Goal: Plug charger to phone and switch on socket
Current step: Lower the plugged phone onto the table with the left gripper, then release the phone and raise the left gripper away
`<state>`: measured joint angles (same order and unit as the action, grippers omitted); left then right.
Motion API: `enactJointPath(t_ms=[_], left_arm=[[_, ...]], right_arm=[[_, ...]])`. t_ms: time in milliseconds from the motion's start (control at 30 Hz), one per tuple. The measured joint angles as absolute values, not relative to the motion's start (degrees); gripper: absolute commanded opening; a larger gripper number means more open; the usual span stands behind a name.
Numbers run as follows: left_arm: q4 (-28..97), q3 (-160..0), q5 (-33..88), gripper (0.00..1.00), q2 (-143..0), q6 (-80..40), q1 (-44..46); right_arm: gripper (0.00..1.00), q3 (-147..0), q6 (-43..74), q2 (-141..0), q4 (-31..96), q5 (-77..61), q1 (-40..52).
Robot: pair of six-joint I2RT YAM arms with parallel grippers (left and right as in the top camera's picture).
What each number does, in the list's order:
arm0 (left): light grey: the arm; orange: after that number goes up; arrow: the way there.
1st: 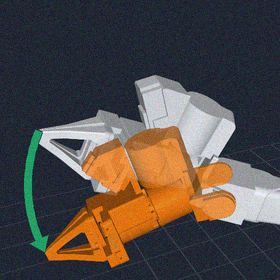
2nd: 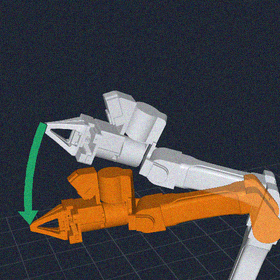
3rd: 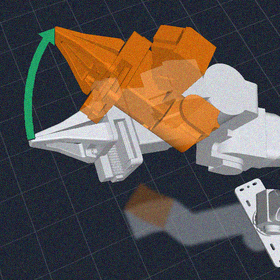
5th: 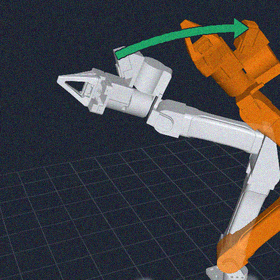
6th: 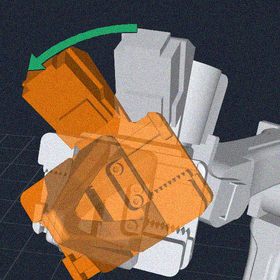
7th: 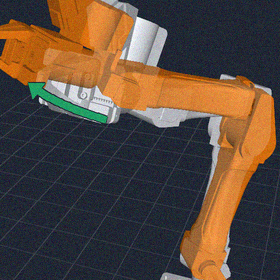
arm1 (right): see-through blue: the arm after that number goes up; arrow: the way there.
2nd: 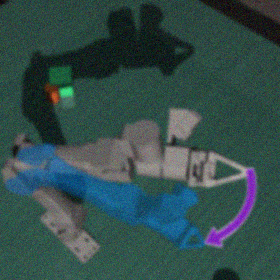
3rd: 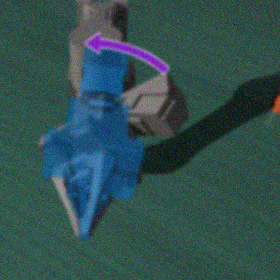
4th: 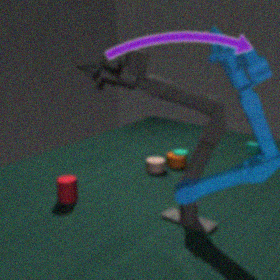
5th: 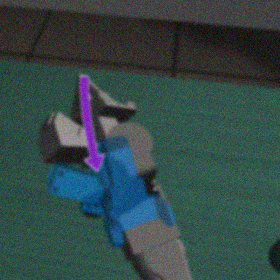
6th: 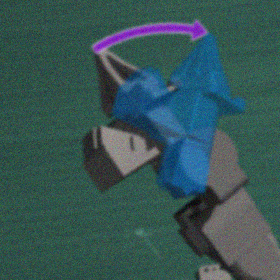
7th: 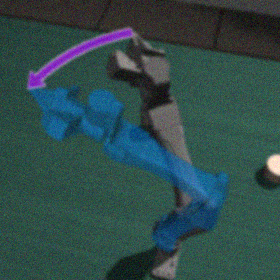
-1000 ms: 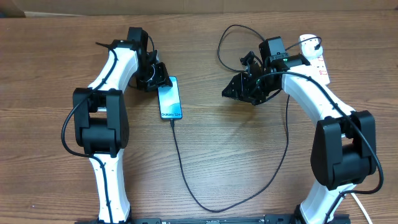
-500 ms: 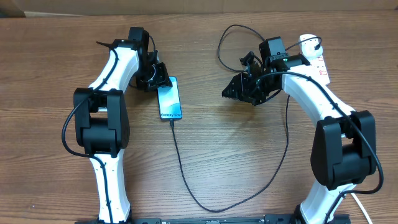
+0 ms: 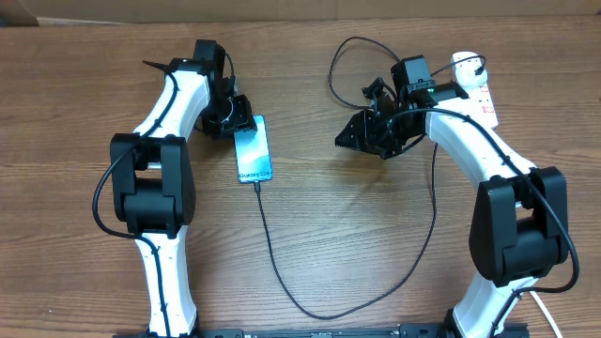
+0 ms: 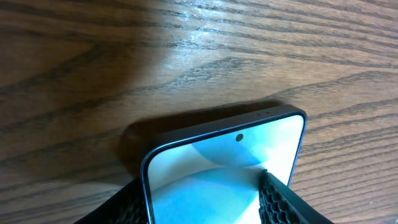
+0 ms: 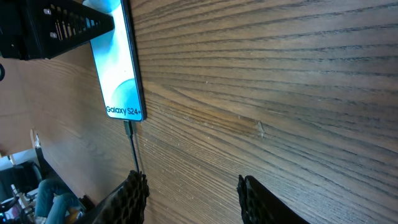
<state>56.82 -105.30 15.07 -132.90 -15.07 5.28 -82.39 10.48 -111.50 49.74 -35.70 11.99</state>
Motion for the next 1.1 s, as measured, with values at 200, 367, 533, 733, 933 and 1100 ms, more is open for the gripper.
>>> enactJointPath(t_ms=[200, 367, 533, 733, 933, 1100], left_arm=[[56.8, -105.4, 14.5, 0.59, -132.9, -15.1, 5.3], [56.8, -105.4, 14.3, 0.59, -132.8, -15.1, 5.3], [57.3, -105.7, 14.2, 0.57, -132.8, -15.1, 5.3], [65.3, -112.6, 13.0, 0.56, -133.7, -15.1, 4.4], [76.0, -130.2, 10.6, 0.58, -134.0, -15.0, 2.8], [84.8, -143.7, 7.8, 0.58, -134.0, -15.0, 1.7]], right_arm=[[0.47, -82.4, 10.5, -111.5, 49.7, -35.7, 12.0], [0.48, -82.4, 10.5, -111.5, 49.8, -35.7, 12.0], [0.48, -82.4, 10.5, -111.5, 49.7, -35.7, 12.0], [0.48, -82.4, 10.5, -111.5, 49.8, -35.7, 12.0], [0.47, -82.4, 10.0, -111.5, 49.7, -35.7, 12.0], [0.47, -83.4, 8.5, -111.5, 52.4, -35.6, 11.8]])
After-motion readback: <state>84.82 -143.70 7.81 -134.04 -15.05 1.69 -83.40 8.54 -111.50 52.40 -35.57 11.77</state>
